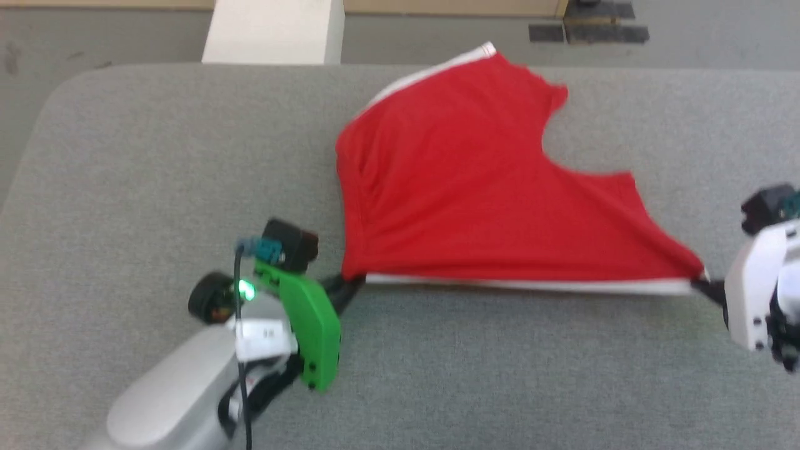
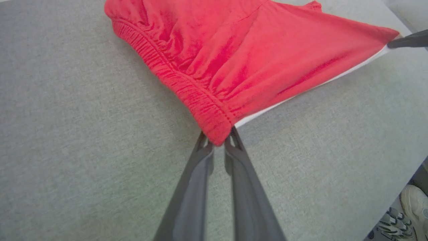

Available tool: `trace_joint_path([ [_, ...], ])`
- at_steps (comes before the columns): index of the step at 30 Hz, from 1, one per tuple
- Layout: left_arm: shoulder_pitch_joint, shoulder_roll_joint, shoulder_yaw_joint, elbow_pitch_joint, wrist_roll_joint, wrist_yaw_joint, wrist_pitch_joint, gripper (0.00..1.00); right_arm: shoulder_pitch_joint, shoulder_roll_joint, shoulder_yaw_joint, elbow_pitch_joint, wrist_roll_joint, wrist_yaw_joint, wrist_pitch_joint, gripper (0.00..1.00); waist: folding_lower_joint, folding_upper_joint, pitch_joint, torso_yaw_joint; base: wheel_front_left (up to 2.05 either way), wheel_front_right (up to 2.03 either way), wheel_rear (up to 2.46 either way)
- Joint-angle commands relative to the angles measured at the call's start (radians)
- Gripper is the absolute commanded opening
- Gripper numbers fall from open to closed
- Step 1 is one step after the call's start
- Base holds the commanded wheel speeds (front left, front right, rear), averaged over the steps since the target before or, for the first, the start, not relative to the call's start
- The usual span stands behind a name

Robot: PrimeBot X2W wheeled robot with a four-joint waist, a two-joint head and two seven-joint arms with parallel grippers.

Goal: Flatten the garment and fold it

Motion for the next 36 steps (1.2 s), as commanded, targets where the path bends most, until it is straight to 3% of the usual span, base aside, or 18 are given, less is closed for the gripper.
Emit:
trace_joint_path([
  [1,0.04,0.034,0.005,-0.019,-0.016,0.024,0.009,0.0,0.049,-0.021,-0.029,-0.023,0.003,-0.002,0.032,0.0,0.0001,0.0,-0.055,0.008,0.0,0.0,0.0],
  [6,0.137,0.093,-0.042,-0.125,-0.011,0.046,0.048,0.0,0.197,-0.022,-0.124,-0.139,0.011,-0.002,0.147,0.0,0.0001,0.0,-0.09,0.004,0.0,0.0,0.0],
  [11,0.225,0.114,-0.072,-0.212,-0.03,0.081,0.066,0.0,0.342,-0.017,-0.224,-0.263,0.0,-0.002,0.256,0.0,0.0001,0.0,-0.091,0.004,0.0,0.0,0.0],
  [17,0.252,0.114,-0.083,-0.264,-0.018,0.106,0.056,0.0,0.403,0.021,-0.32,-0.398,-0.016,-0.002,0.278,0.0,0.0001,0.0,-0.066,0.007,0.0,0.0,0.0],
  [26,0.122,0.052,-0.017,-0.28,0.012,0.135,0.027,0.0,0.233,0.097,-0.373,-0.472,-0.014,-0.002,0.233,0.0,0.0001,0.0,0.038,0.058,0.0,0.0,0.0],
  [36,-0.033,-0.045,0.008,-0.229,0.032,0.119,0.019,0.0,-0.16,0.147,-0.307,-0.321,-0.12,-0.002,0.225,0.0,0.0001,0.0,0.186,0.155,0.0,0.0,0.0],
])
